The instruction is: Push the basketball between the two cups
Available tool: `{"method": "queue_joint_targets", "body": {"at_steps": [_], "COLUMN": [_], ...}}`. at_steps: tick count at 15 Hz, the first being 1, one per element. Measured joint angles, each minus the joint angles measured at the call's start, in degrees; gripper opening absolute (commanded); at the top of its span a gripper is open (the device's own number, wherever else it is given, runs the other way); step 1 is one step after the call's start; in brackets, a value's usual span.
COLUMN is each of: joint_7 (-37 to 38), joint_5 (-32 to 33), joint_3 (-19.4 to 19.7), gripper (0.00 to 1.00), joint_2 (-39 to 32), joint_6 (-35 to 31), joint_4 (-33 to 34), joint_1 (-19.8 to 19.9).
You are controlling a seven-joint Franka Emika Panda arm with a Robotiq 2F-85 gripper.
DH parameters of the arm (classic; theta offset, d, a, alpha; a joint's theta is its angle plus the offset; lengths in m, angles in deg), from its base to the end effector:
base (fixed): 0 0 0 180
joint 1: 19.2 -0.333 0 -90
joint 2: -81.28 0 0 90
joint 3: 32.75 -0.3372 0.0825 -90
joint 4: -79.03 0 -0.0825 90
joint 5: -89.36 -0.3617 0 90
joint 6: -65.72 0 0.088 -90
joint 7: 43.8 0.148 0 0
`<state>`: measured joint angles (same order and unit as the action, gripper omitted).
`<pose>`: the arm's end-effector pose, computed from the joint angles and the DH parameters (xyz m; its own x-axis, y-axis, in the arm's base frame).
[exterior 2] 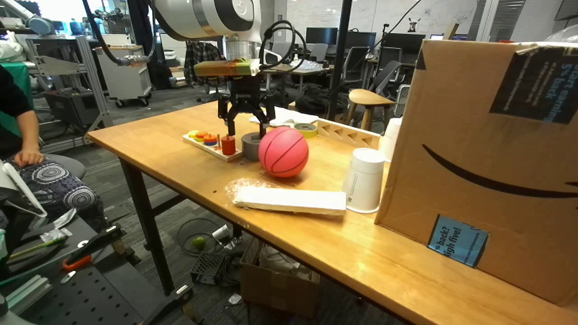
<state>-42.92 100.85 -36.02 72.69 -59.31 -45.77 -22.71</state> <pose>0.5160 0.0471 0.3074 0.9649 0.2154 -0.1504 0.2363 -0.9617 0.1388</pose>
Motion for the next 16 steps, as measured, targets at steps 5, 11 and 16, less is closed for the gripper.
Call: {"method": "queue_joint_targets", "body": {"at_steps": [5, 11, 16], "joint_7": [0.76, 4.0, 7.91], "joint_5": [0.02, 0.19, 0.24], "joint_3": [0.08, 1.23, 2.21], "gripper": [1.0, 1.0, 1.0], "joint_2": [3.7, 8.22, 13.24], "joint_6": [-0.48, 0.18, 1.13], "joint_4": [-3.03, -10.5, -18.99], "joint_1": [-0.11, 0.59, 2.04]}}
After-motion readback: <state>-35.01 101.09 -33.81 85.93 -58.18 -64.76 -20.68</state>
